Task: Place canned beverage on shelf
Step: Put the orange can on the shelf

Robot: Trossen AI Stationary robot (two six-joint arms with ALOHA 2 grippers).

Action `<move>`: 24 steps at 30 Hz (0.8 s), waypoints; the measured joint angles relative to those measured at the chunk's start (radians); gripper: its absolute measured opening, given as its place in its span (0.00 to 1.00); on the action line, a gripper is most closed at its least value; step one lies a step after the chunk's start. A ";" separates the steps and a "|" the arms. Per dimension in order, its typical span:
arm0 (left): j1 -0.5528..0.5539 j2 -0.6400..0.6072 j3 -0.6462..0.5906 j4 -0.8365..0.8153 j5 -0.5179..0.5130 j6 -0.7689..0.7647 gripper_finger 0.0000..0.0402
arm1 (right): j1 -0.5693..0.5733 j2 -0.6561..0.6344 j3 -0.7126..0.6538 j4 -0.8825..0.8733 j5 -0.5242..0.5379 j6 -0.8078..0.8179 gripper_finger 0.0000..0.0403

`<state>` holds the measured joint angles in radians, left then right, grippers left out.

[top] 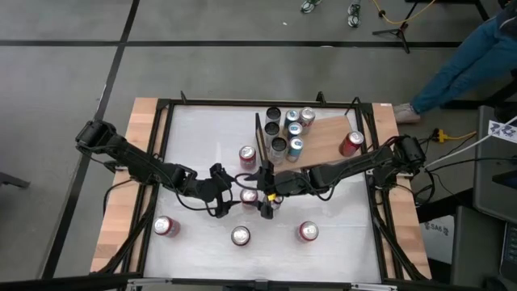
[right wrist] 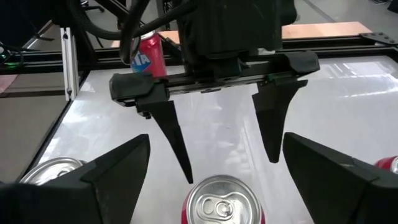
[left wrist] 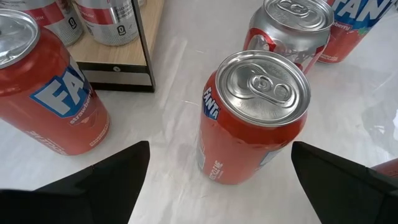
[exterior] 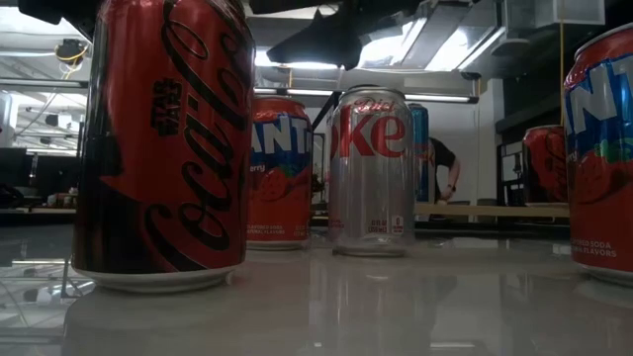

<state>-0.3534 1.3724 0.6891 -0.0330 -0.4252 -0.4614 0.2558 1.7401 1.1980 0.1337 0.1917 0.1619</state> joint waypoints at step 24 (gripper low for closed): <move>-0.001 0.000 0.000 -0.004 0.008 -0.003 0.96 | 0.000 0.078 0.000 -0.041 0.019 0.002 0.89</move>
<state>-0.3546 1.3727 0.6891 -0.0366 -0.4174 -0.4641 0.2558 1.8178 1.1982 0.0923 0.2105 0.1635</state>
